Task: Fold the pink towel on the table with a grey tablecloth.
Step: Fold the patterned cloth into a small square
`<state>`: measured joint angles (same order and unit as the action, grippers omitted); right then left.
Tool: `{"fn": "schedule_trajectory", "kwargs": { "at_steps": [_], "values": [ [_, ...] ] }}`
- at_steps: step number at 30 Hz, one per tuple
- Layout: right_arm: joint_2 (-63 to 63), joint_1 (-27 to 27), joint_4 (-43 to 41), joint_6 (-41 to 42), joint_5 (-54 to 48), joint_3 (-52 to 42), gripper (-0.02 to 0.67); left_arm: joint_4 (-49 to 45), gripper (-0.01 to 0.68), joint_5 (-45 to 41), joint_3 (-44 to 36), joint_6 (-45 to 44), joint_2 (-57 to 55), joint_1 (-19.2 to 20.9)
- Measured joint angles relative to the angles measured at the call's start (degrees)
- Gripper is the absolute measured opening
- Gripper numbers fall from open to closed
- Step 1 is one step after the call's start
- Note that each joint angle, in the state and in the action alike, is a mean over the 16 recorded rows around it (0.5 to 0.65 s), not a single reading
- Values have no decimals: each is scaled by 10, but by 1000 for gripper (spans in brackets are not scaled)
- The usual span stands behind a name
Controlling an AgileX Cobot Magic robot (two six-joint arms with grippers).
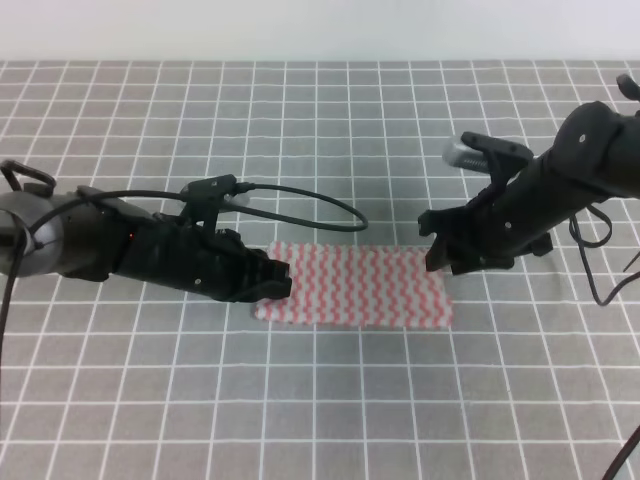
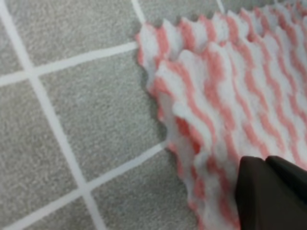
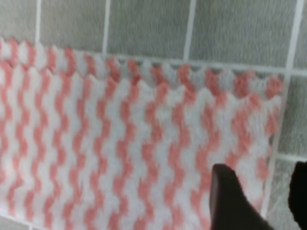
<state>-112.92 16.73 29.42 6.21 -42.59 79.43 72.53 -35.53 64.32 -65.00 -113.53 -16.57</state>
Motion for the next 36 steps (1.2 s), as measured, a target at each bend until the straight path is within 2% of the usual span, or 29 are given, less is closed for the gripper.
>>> {"fn": "schedule_trajectory", "kwargs": {
  "at_steps": [23,30,36],
  "values": [
    [-38,0,58,38,-6,0,260,-16,-2,5,0,19,-1,0],
    [-39,0,58,44,-19,0,225,-16,-2,5,0,19,-1,0],
    [-42,-1,53,43,-27,1,166,-16,-2,4,0,19,-1,0]
  ]
}}
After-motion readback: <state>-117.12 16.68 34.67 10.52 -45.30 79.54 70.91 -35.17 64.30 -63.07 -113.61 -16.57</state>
